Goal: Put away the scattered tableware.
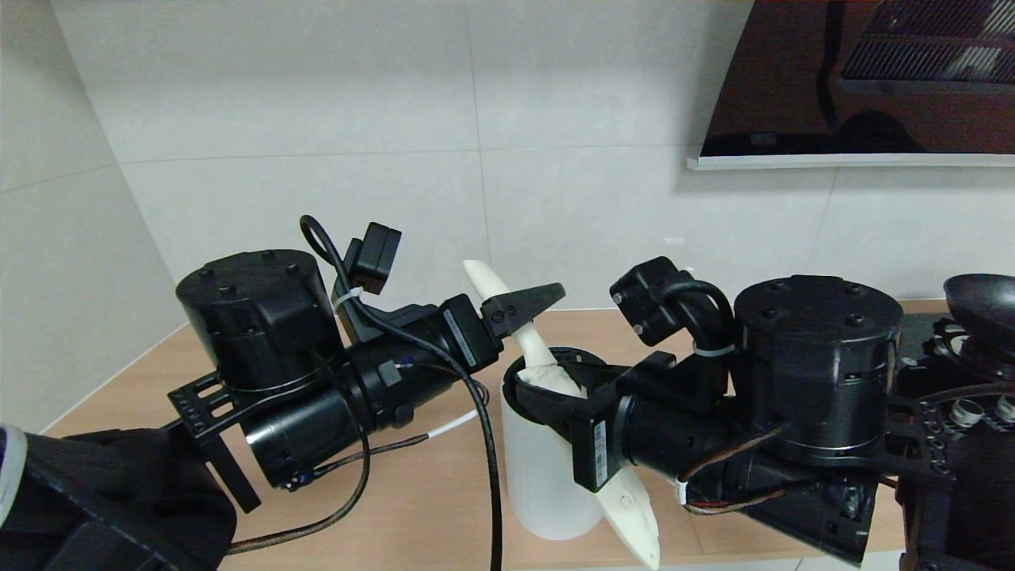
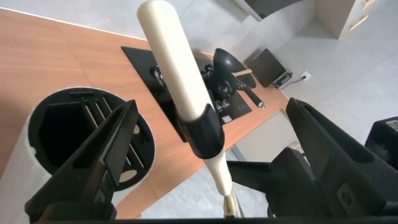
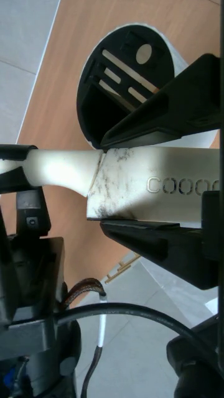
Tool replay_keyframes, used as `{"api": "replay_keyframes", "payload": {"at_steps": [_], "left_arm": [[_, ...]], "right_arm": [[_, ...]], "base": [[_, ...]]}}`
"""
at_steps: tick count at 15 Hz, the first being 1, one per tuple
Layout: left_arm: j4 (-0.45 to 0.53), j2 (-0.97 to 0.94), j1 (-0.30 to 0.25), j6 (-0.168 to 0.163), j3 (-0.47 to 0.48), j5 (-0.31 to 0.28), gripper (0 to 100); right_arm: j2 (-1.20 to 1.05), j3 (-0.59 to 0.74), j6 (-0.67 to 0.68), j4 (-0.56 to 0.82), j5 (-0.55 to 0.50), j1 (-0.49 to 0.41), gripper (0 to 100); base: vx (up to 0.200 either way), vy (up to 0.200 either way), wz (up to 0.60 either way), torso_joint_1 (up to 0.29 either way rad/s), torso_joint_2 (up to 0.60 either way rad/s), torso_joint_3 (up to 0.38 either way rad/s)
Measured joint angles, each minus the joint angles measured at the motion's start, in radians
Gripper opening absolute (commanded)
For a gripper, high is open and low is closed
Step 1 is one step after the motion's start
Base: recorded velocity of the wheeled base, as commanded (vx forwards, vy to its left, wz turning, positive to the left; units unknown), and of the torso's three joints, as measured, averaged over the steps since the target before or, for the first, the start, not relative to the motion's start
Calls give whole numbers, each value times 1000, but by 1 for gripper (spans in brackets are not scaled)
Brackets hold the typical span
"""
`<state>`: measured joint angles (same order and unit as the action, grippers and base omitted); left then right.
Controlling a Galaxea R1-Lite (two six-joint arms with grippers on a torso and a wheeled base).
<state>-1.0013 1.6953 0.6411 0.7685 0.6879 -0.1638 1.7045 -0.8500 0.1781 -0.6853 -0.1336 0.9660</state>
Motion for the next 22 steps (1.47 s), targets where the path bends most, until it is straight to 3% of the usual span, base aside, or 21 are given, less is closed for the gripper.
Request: {"api": "replay_keyframes", "payload": {"at_steps": [15, 16, 19, 22], "left_arm": [[0, 3, 1, 0, -2, -3, 0], [1, 1, 3, 0, -2, -3, 0], [6, -6, 17, -9, 0, 1, 0], [8, -14, 25, -40, 4, 29, 0]], "right_arm": [[-3, 4, 0, 0, -6, -1, 0], [-3, 4, 0, 0, -7, -1, 100], [-3, 3, 1, -1, -8, -2, 100], [-14, 6, 0, 0, -20, -5, 100]], "base": [[0, 0, 0, 0, 0, 0], [0, 0, 0, 0, 0, 0], [0, 0, 0, 0, 0, 0], [0, 0, 0, 0, 0, 0]]}}
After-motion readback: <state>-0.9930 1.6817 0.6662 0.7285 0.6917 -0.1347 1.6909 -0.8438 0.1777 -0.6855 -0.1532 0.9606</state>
